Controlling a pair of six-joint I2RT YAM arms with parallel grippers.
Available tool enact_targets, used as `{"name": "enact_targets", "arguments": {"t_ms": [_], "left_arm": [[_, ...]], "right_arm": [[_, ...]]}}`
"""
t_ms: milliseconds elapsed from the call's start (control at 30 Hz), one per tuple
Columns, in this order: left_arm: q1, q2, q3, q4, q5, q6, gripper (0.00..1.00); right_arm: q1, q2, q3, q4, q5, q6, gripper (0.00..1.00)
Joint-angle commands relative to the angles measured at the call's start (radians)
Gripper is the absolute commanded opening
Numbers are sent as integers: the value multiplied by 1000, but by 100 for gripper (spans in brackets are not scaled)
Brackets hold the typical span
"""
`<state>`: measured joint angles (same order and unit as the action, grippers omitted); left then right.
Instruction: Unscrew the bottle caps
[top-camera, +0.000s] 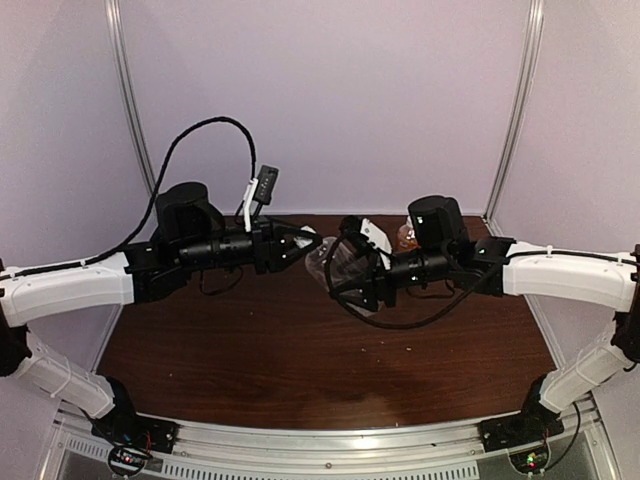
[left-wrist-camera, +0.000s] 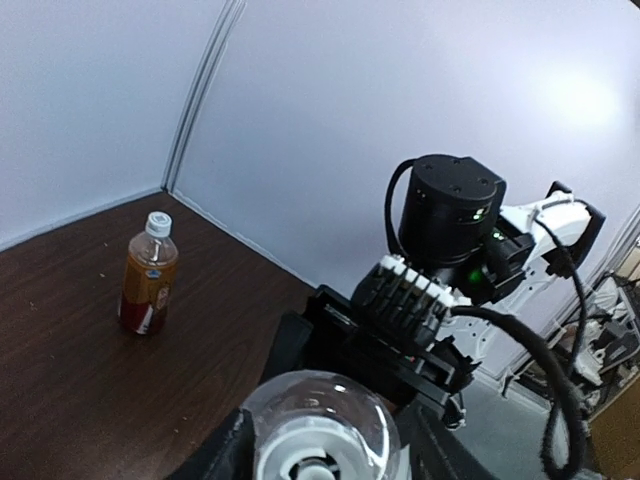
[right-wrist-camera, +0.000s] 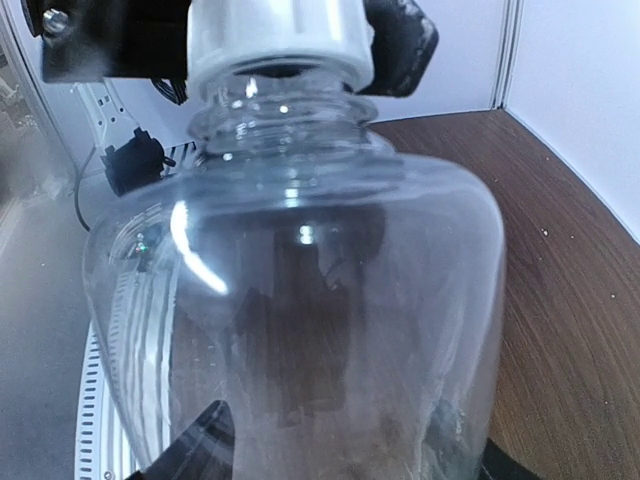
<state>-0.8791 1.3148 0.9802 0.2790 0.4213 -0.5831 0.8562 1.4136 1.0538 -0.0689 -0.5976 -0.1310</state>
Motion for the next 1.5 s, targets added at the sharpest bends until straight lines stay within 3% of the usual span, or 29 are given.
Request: {"name": "enact_targets", "arguments": {"t_ms": [0, 100, 267, 633, 1467], "left_arm": [[-1, -63, -29, 107, 37, 60, 65], [-1, -96, -50, 121, 28, 117, 94], [-1, -138, -47, 83, 63, 232, 97], [-1, -87, 22, 9, 248, 408, 79], [-1, 30, 59, 177, 392, 278, 39]], "right_arm": [[-12, -27, -23, 8, -67, 13, 53], [-12, -27, -35, 12, -107, 21, 52], [-11, -33, -54, 25, -198, 46, 51], [-11, -52, -81, 158, -394, 176, 50], [-11, -11, -81, 193, -433, 185, 47]]}}
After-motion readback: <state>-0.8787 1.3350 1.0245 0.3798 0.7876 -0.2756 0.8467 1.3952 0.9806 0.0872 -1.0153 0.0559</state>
